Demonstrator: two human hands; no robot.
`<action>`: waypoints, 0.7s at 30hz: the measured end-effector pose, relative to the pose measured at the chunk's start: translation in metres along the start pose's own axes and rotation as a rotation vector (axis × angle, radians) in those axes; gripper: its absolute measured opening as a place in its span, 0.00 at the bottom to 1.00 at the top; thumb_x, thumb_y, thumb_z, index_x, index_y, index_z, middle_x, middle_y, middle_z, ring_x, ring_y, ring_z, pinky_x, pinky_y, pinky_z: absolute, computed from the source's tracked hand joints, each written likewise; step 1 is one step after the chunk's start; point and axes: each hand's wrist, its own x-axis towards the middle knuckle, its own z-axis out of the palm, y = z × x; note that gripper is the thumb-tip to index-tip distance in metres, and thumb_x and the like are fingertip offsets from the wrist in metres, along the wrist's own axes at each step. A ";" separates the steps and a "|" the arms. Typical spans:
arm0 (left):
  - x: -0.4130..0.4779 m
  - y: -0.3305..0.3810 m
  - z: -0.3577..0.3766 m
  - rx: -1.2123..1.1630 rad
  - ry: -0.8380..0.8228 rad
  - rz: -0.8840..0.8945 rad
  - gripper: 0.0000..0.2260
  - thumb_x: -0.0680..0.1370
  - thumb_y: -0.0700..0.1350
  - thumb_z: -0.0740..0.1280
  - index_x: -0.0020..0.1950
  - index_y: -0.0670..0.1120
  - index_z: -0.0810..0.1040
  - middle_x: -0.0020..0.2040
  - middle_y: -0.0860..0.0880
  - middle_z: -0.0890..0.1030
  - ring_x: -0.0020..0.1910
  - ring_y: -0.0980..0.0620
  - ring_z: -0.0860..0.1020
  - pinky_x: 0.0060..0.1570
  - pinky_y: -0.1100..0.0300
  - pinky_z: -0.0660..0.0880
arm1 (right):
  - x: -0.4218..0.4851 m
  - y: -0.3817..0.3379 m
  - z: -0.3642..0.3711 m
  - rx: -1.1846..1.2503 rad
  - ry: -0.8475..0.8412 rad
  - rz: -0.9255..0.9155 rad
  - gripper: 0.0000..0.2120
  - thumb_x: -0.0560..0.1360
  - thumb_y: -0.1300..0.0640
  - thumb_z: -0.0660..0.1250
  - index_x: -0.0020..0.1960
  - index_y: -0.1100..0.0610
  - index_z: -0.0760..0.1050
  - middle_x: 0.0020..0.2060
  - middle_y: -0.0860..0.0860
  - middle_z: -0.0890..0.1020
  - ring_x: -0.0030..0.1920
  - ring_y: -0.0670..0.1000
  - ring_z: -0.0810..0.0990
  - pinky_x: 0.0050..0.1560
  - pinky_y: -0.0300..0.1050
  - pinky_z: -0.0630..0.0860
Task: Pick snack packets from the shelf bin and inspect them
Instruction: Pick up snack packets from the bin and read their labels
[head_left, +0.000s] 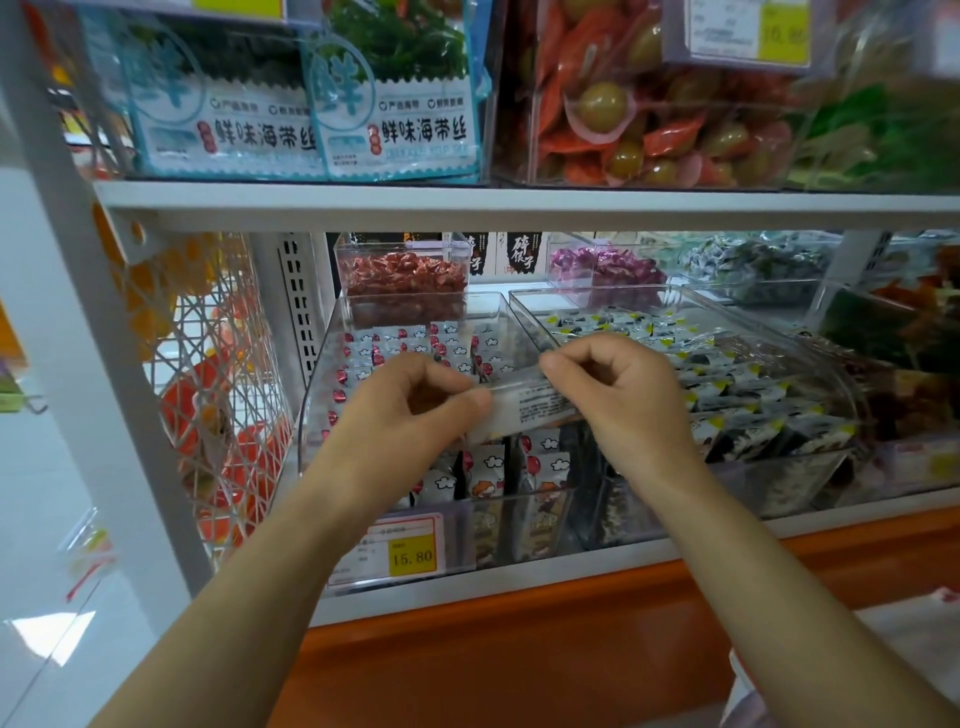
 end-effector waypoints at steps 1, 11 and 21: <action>0.001 0.000 0.000 0.009 0.023 -0.005 0.05 0.73 0.46 0.69 0.44 0.45 0.77 0.42 0.45 0.81 0.39 0.51 0.79 0.41 0.60 0.78 | -0.001 -0.001 0.001 -0.006 -0.021 -0.019 0.09 0.74 0.60 0.68 0.36 0.50 0.78 0.31 0.44 0.79 0.32 0.39 0.76 0.35 0.29 0.72; 0.003 0.000 -0.007 0.110 0.168 0.109 0.10 0.74 0.46 0.68 0.35 0.43 0.80 0.31 0.48 0.82 0.28 0.55 0.80 0.27 0.68 0.76 | -0.003 -0.003 0.006 0.000 -0.061 -0.026 0.08 0.74 0.59 0.68 0.38 0.49 0.78 0.32 0.42 0.80 0.34 0.37 0.78 0.36 0.28 0.72; 0.008 -0.002 -0.005 0.066 0.180 0.131 0.16 0.77 0.42 0.65 0.65 0.47 0.75 0.48 0.55 0.81 0.44 0.58 0.82 0.44 0.68 0.78 | 0.000 0.000 0.003 0.230 -0.175 0.113 0.18 0.72 0.61 0.70 0.60 0.49 0.76 0.52 0.47 0.83 0.50 0.45 0.83 0.50 0.40 0.80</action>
